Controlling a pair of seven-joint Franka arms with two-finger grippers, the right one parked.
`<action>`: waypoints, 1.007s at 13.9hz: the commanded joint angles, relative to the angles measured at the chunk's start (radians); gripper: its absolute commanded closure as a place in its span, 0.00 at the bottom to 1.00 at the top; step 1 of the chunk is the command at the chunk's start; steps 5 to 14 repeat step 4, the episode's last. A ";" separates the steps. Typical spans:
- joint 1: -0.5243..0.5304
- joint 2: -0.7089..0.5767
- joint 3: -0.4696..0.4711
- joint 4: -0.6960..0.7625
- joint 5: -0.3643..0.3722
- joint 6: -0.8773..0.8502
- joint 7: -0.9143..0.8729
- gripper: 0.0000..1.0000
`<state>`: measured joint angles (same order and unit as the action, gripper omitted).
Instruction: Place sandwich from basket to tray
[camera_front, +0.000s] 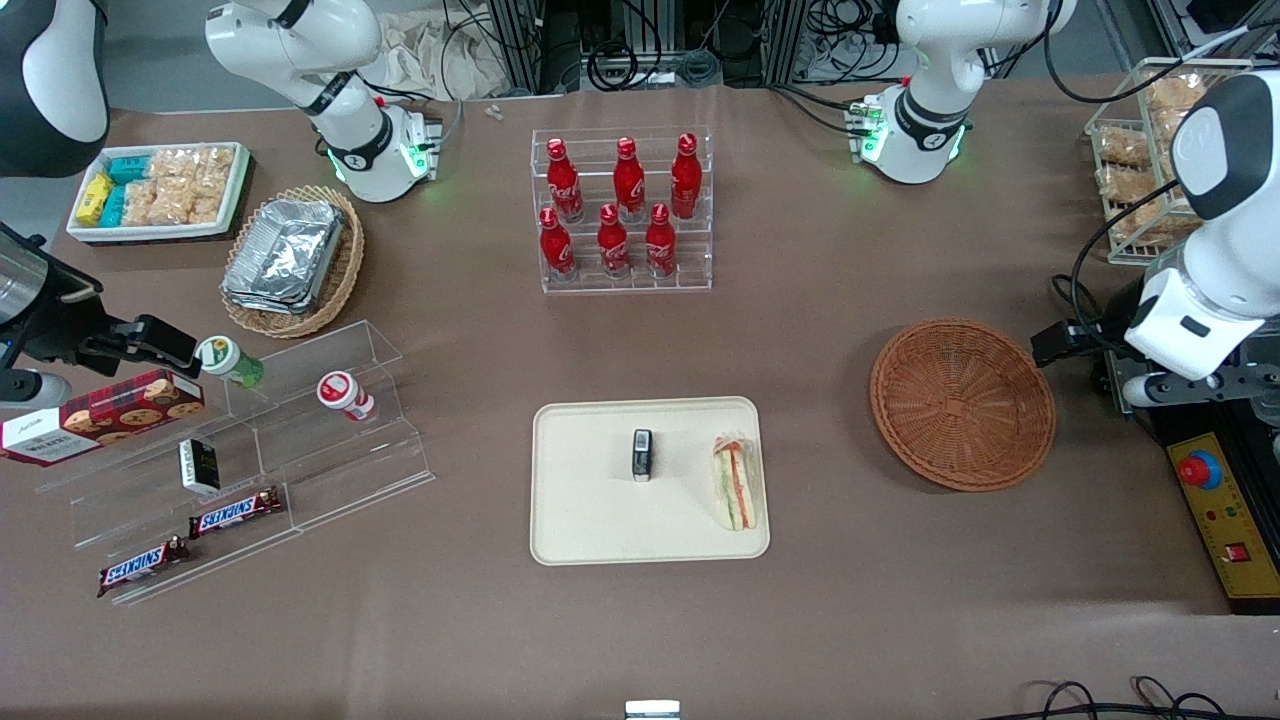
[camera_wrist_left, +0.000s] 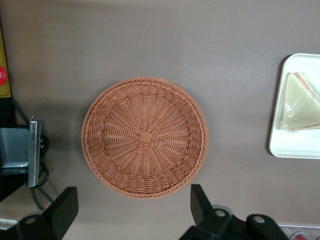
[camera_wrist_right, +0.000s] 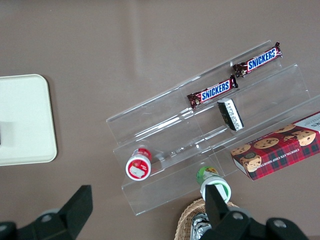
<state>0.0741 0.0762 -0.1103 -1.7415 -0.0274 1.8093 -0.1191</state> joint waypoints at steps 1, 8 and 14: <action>0.010 0.002 -0.005 0.016 -0.026 0.030 0.012 0.01; 0.009 0.066 -0.008 0.110 -0.008 0.019 0.010 0.00; 0.009 0.066 -0.008 0.110 -0.008 0.019 0.010 0.00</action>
